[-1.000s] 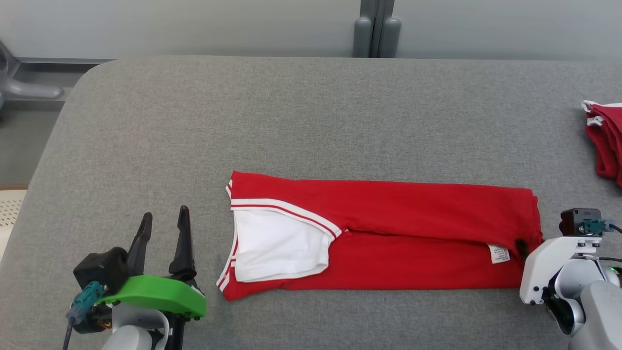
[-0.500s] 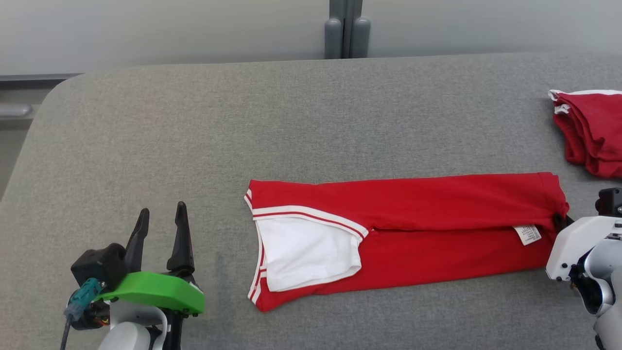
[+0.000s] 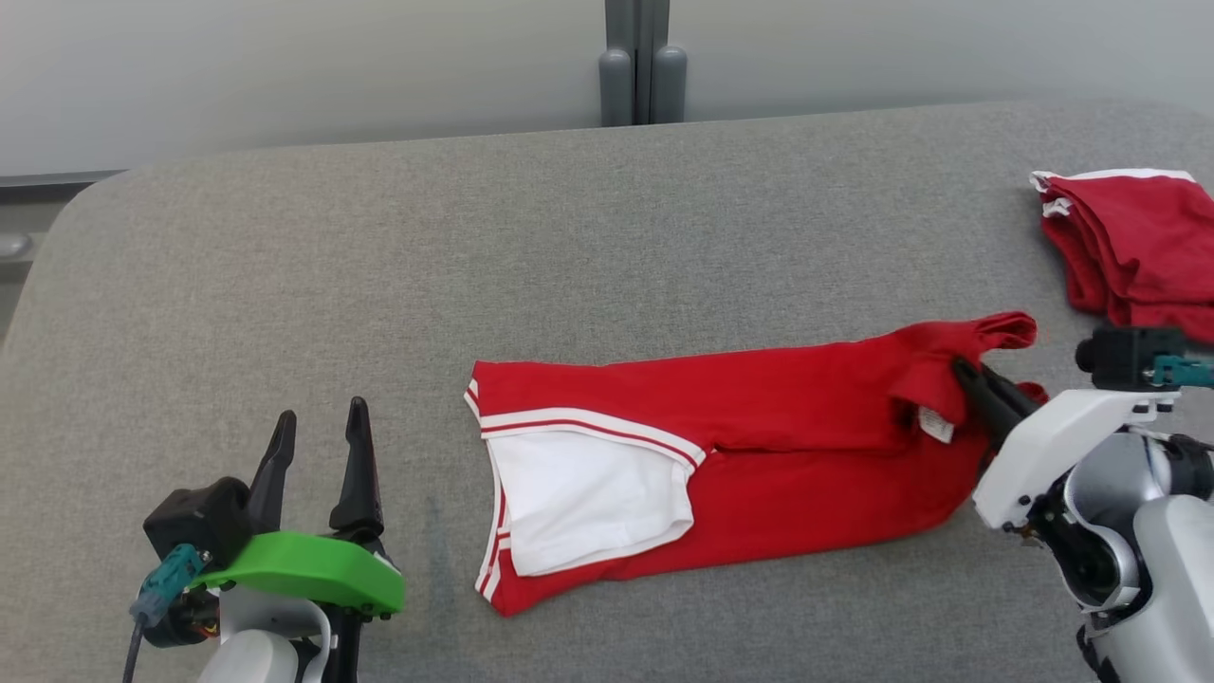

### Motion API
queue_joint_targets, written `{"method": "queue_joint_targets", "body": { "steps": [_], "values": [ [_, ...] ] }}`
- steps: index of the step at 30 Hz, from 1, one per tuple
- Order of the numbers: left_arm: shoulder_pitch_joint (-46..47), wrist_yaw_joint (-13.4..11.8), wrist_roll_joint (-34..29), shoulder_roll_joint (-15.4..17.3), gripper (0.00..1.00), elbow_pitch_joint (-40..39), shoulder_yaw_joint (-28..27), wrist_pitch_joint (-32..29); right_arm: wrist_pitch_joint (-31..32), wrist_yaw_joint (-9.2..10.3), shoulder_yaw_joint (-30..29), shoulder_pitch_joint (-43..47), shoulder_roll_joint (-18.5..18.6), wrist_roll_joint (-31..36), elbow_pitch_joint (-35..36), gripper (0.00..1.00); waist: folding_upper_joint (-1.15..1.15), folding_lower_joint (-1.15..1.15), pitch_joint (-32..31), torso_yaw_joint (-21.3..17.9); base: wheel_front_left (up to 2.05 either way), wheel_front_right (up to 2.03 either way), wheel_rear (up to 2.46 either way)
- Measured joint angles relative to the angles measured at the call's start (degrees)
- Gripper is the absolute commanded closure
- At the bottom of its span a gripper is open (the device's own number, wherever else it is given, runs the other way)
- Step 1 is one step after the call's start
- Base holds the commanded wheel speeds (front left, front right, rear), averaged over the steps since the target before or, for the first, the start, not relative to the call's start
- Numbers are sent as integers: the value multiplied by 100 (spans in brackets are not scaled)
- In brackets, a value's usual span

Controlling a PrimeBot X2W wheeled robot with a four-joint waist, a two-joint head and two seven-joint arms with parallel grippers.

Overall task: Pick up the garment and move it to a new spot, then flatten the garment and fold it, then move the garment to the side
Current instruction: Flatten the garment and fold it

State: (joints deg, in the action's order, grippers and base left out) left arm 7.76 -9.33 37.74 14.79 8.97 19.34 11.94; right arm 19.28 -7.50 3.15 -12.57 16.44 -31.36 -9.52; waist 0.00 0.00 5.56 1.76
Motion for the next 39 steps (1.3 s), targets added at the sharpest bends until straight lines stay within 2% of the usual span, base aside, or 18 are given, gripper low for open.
{"method": "queue_joint_targets", "body": {
  "steps": [5,11,19,32,33,34,35,36,39],
  "values": [
    [33,10,36,-33,0,31,22,24,215,1,538,50,-181,-183,776,100,0,0,0,135,0,0,0],
    [120,37,51,-110,0,67,71,51,283,1,1209,-185,-517,-280,924,100,0,0,39,377,0,0,0],
    [244,136,53,-272,0,219,146,127,202,1,2040,-576,-996,-356,279,100,0,0,131,786,0,0,0],
    [383,278,51,-430,0,463,232,211,-294,1,2726,-1250,-1268,-487,-1370,100,0,0,219,1348,0,0,0],
    [388,278,51,-438,0,476,234,223,-342,1,2747,-1293,-1283,-494,-1472,94,0,0,223,1363,0,0,0],
    [394,278,51,-444,0,491,236,224,-381,1,2799,-1347,-1294,-530,-1595,76,0,0,226,1375,0,0,0],
    [397,280,49,-446,0,505,237,225,-437,1,2860,-1389,-1303,-559,-1683,50,0,0,227,1378,0,0,0],
    [400,287,49,-449,0,522,244,225,-497,1,2929,-1424,-1315,-601,-1758,0,0,0,226,1375,0,0,0],
    [402,308,43,-461,0,561,276,227,-697,1,3106,-1521,-1340,-724,-1862,0,0,0,214,1345,0,0,0]
  ]
}}
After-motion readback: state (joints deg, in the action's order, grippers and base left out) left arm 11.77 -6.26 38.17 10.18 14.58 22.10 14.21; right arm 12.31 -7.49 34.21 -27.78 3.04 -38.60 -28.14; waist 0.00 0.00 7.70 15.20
